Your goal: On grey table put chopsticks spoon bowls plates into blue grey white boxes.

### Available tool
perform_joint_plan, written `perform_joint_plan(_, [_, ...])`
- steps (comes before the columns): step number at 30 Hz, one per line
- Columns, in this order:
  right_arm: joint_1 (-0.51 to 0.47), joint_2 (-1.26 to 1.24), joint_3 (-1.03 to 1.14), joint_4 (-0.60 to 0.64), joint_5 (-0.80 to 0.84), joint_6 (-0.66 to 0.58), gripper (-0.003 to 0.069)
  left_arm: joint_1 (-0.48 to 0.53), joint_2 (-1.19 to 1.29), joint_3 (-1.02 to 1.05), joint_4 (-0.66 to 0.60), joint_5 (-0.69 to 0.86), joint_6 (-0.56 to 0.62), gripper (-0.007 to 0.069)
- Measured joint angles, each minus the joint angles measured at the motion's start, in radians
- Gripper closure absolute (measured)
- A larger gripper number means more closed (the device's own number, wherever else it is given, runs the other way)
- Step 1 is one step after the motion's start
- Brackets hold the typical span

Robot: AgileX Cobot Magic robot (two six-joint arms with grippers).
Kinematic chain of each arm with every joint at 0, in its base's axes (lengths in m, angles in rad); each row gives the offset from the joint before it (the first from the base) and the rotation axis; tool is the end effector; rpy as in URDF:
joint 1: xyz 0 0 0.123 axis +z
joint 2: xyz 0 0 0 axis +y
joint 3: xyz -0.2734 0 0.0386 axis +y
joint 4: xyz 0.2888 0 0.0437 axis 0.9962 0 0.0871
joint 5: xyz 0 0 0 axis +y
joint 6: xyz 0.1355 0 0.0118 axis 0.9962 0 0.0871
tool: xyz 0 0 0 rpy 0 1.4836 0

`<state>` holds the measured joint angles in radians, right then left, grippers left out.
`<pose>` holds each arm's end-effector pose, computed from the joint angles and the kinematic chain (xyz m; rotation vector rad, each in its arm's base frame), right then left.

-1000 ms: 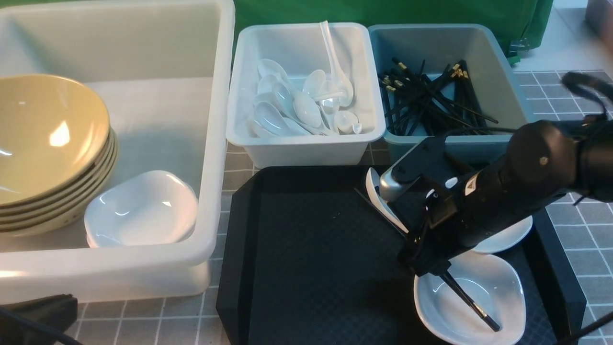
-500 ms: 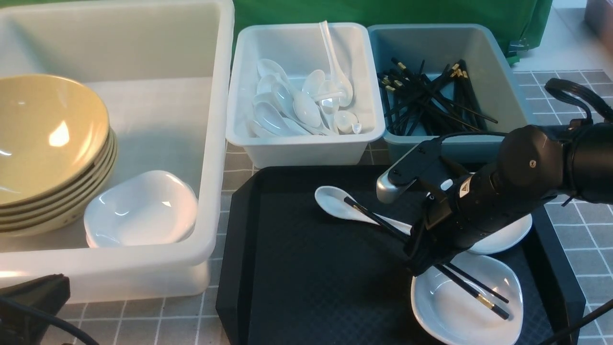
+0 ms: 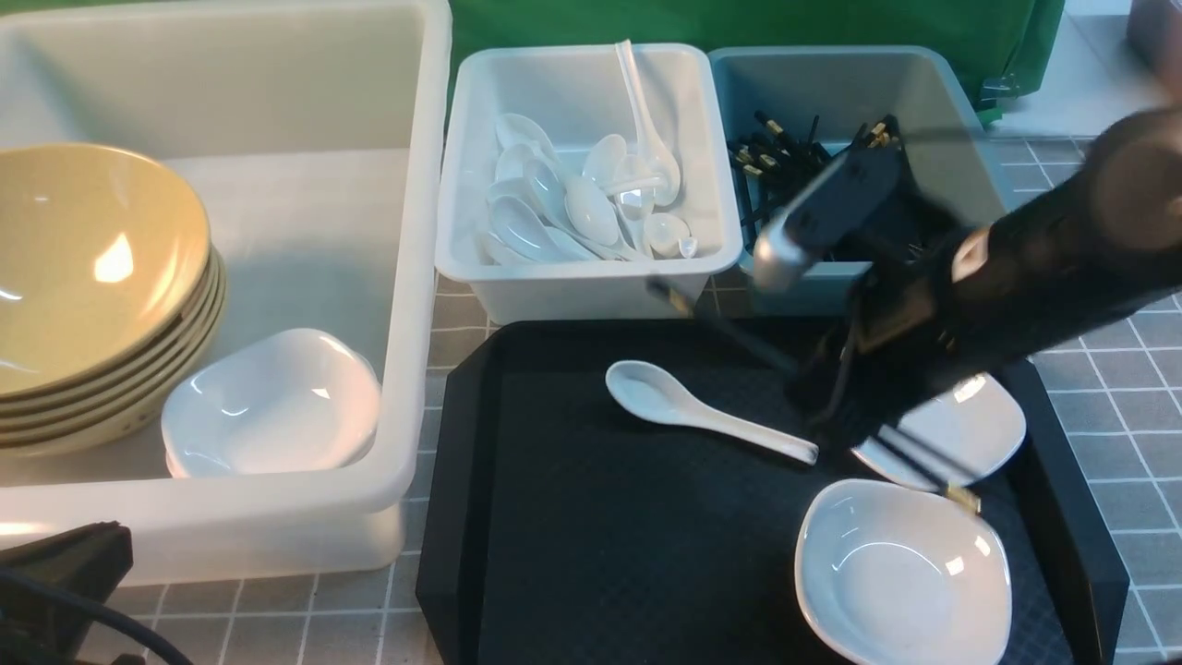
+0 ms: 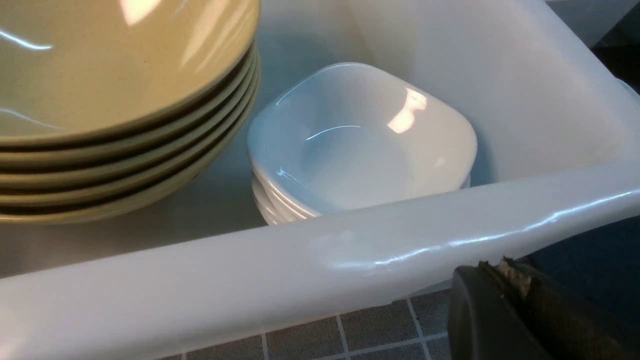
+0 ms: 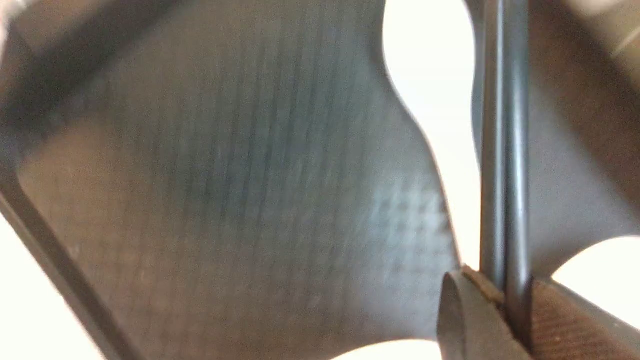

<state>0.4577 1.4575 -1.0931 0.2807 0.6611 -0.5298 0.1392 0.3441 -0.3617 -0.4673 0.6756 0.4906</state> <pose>0.3254 0.1861 0.2303 -0.9951 2.2845 0.2765 0.1609 -0.0162 0.2359 0.1480 2.0619 -0.1414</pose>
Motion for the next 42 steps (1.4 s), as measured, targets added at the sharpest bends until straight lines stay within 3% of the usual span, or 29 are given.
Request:
perform_joint_plan(3, [0.0,-0.049,-0.004,0.0,-0.235,-0.056,0.0517,0.0,0.0,0.001,0.0,-0.014,0.0,0.0633])
perform_joint_plan(5, [0.0,-0.045,-0.005,0.0,-0.464,-0.089,0.0517,0.0,0.0,0.005,0.0,-0.017,0.0,0.0633])
perform_joint_plan(6, [-0.001,-0.024,-0.006,0.002,-0.661,-0.106,0.0517,0.0,0.0,0.007,0.0,-0.018,0.0,0.0633])
perform_joint_plan(7, [-0.001,-0.02,-0.007,0.002,-0.661,-0.106,0.0517,0.0,0.0,0.007,0.0,-0.018,0.0,0.0633])
perform_joint_plan(8, [-0.01,0.021,-0.016,0.005,-0.863,-0.116,0.0517,0.0,0.0,0.007,0.0,-0.021,0.0,0.0633])
perform_joint_plan(9, [-0.021,0.057,-0.029,0.006,-0.958,-0.119,0.0517,0.0,0.0,0.007,0.0,-0.02,0.0,0.0633])
perform_joint_plan(14, [-0.098,0.234,-0.142,0.03,-1.056,-0.09,0.0479,0.0,0.0,0.007,-0.007,-0.025,0.0,0.0633])
perform_joint_plan(17, [-0.152,0.356,-0.23,0.101,-0.944,-0.042,0.0355,0.0,0.0,0.007,-0.008,-0.028,0.0,0.0633])
perform_joint_plan(18, [-0.154,0.36,-0.233,0.105,-0.934,-0.042,0.0348,0.0,0.0,0.007,-0.008,-0.028,0.0,0.0633])
perform_joint_plan(19, [-0.173,0.381,-0.258,0.126,-0.857,-0.026,0.0293,0.0,0.0,0.007,-0.008,-0.028,0.0,0.0633])
perform_joint_plan(22, [-0.188,0.369,-0.286,0.137,-0.669,-0.012,0.023,0.0,0.0,0.007,-0.009,-0.027,0.0,0.0633])
perform_joint_plan(25, [-0.188,0.309,-0.296,0.137,-0.465,-0.008,0.021,0.0,0.0,0.007,-0.009,-0.027,0.0,0.0633])
perform_joint_plan(31, [-0.188,0.189,-0.288,0.085,0.1,0.014,0.0207,0.0,0.0,0.007,-0.012,-0.027,0.0,0.0633])
perform_joint_plan(32, [-0.188,0.188,-0.286,0.085,0.118,0.015,0.0207,0.0,0.0,0.007,-0.012,-0.027,0.0,0.0633])
perform_joint_plan(34, [-0.188,0.186,-0.235,0.019,0.295,0.089,0.0207,0.0,0.0,0.007,-0.012,-0.027,0.0,0.0633])
perform_joint_plan(38, [-0.188,0.186,-0.072,-0.136,0.368,0.249,0.0205,0.0,0.0,0.007,-0.012,-0.027,0.0,0.0633])
perform_joint_plan(42, [-0.19,0.187,0.093,-0.227,0.28,0.374,0.0204,-0.015,0.0,0.007,-0.018,-0.027,0.0,0.0633])
